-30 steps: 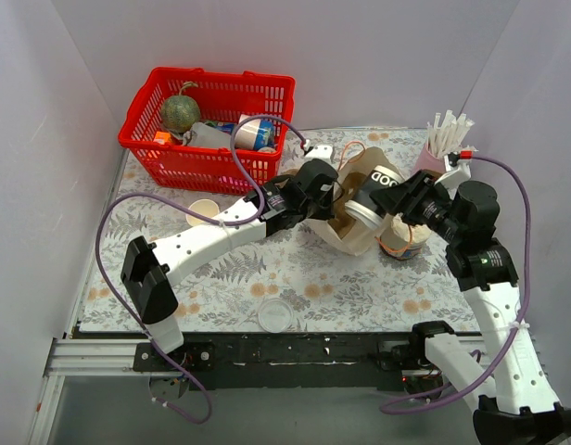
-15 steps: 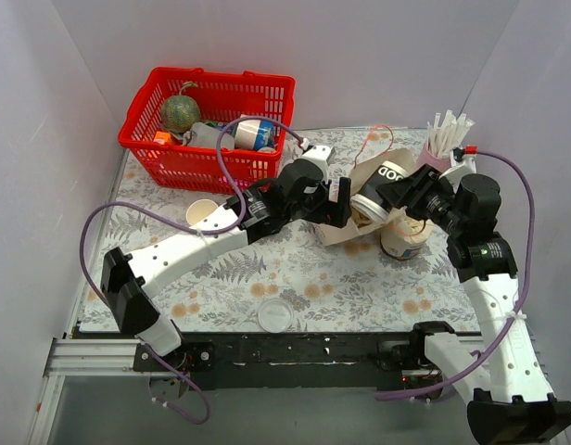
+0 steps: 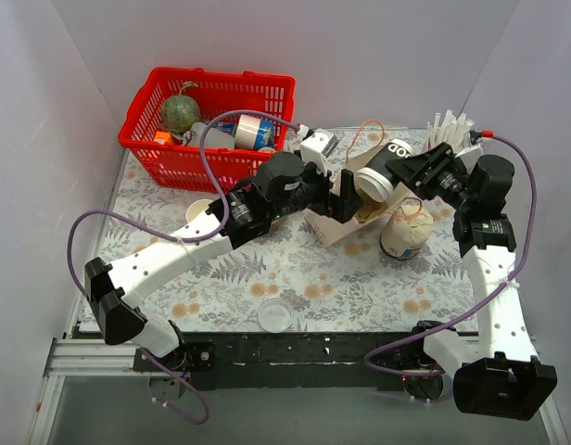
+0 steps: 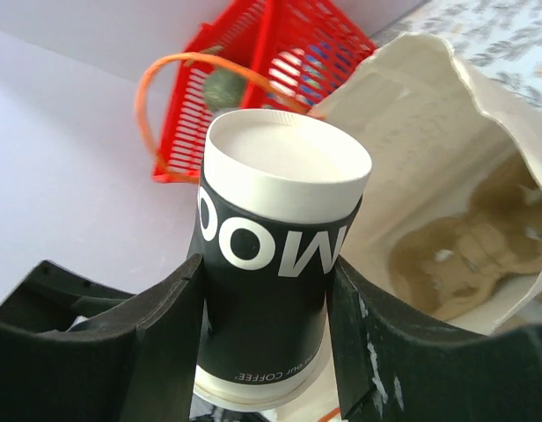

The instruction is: Pack the takeout coffee

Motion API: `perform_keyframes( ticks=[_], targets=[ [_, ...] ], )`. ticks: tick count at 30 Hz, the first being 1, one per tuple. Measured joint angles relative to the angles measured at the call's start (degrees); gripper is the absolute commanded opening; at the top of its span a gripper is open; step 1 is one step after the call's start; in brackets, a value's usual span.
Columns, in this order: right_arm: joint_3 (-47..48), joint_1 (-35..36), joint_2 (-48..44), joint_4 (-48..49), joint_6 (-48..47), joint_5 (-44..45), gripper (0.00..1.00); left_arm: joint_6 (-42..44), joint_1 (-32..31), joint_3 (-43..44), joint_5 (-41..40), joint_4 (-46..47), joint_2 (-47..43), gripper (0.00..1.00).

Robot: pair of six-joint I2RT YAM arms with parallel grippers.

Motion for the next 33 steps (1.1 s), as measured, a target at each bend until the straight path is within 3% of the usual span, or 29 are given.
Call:
perform_keyframes(
  ticks=[6, 15, 21, 25, 28, 33],
  targets=[
    [-2.6, -1.5, 0.4, 12.9, 11.9, -9.6, 0.40, 5.1, 0.0, 0.6, 4.3, 6.4, 2.2, 0.98],
    [-4.6, -2.3, 0.8, 21.3, 21.8, -17.6, 0.39, 11.0, 4.6, -0.6, 13.9, 9.8, 0.8, 0.97],
    [-6.5, -2.3, 0.9, 27.0, 27.1, -20.1, 0.38, 9.6, 9.4, -0.7, 21.5, 12.6, 0.6, 0.89],
    [-7.4, -2.2, 0.9, 29.0, 29.2, -20.8, 0.38, 9.4, 9.7, -0.6, 26.7, 13.6, 0.7, 0.80],
    [-7.5, -2.2, 0.9, 30.1, 30.5, -21.2, 0.38, 9.4, 10.0, -0.5, 31.4, 14.0, 1.1, 0.78],
    [-7.5, -1.1, 0.9, 32.3, 32.1, -21.8, 0.37, 9.8, 11.1, 0.5, 37.5, 13.5, 3.0, 0.63]
  ],
)
